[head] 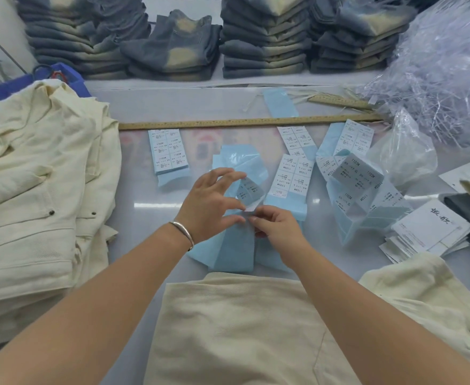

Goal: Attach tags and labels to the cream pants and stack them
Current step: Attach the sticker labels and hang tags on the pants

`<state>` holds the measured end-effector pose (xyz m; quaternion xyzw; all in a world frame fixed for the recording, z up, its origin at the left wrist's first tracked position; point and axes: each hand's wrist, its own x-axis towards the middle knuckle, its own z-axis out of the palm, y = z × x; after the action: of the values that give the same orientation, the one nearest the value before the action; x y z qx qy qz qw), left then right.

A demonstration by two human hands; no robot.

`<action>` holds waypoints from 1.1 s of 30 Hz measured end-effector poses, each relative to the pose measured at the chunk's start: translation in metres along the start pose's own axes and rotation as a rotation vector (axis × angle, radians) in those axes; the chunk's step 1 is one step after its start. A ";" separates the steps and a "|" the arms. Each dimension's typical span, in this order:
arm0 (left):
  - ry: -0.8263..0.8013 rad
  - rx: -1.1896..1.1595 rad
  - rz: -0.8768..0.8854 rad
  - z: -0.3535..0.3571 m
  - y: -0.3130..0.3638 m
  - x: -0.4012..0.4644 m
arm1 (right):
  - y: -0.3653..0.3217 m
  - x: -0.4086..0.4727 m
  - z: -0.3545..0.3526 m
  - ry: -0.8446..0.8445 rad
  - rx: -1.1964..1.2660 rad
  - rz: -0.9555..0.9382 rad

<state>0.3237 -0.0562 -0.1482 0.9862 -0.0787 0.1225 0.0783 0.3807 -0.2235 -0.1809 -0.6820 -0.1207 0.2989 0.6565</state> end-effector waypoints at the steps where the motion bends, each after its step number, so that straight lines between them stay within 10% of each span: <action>1: 0.013 -0.027 -0.026 -0.001 0.000 0.000 | 0.001 0.000 0.001 -0.007 -0.017 -0.004; 9: 0.095 -0.196 -0.175 0.008 -0.006 0.008 | -0.002 0.001 -0.003 -0.014 -0.043 0.022; 20: 0.672 -0.423 -0.683 -0.045 -0.044 0.029 | 0.005 0.004 -0.009 0.138 -0.162 0.156; 29: 0.406 -0.808 -0.558 -0.028 0.068 -0.008 | -0.012 -0.069 -0.058 0.263 -0.488 -0.177; 33: 0.184 -1.184 -0.687 0.003 0.136 -0.025 | -0.010 -0.122 -0.150 0.605 -0.547 -0.245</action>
<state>0.2770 -0.1862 -0.1390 0.7321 0.1917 0.1103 0.6443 0.3714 -0.4138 -0.1467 -0.8686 -0.0776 -0.0378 0.4879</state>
